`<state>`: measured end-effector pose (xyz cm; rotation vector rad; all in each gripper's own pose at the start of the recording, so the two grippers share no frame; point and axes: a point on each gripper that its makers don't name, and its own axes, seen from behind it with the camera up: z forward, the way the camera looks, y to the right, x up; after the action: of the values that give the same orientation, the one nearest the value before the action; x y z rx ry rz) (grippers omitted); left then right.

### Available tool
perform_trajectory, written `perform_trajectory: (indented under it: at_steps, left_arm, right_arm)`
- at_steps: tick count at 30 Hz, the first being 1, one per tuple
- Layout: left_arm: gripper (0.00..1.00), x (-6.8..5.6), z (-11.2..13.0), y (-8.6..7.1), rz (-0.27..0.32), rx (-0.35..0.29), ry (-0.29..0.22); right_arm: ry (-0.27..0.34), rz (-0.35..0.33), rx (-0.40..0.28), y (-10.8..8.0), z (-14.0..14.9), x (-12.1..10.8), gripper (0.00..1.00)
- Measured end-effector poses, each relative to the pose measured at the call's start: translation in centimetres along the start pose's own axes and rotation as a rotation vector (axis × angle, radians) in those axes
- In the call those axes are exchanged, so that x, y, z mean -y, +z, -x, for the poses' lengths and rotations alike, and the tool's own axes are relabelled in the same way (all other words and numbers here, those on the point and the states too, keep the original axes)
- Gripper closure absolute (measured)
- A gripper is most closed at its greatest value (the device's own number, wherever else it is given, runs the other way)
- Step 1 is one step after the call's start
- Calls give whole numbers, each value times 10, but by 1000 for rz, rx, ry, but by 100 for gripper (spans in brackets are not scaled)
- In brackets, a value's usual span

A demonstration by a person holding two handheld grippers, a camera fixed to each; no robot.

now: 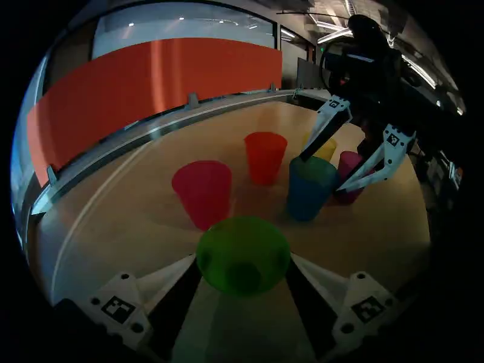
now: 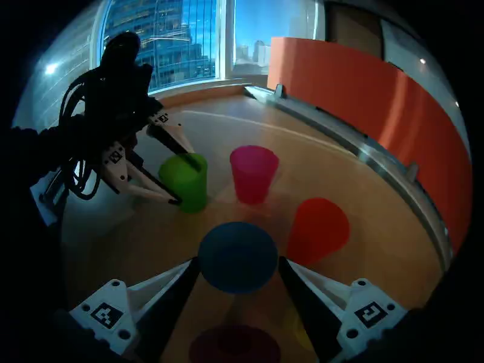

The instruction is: Pour water

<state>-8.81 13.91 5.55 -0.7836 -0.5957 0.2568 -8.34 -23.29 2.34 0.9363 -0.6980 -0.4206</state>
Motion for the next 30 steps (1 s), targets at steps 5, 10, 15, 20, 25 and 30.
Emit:
perform_trajectory:
  at_steps: [5,10,15,20,25,30]
  left_arm:
    - [13,-1,0,-1,3,1,3]
    - [13,1,0,-1,0,-1,-4]
    - [13,2,-1,-3,-2,-5,-7]
    - [13,3,-3,-5,-6,-15,-7]
    - [13,1,-6,-9,-6,-25,-6]
    - [13,-1,-14,-16,-10,-44,-5]
  right_arm:
    - [-2,2,4,3,0,0,0]
    - [-7,1,11,6,0,2,0]
    - [-14,7,20,9,0,2,0]
    - [-19,20,22,12,1,0,6]
    - [-15,25,18,10,1,2,7]
    - [-9,24,-10,3,-2,7,7]
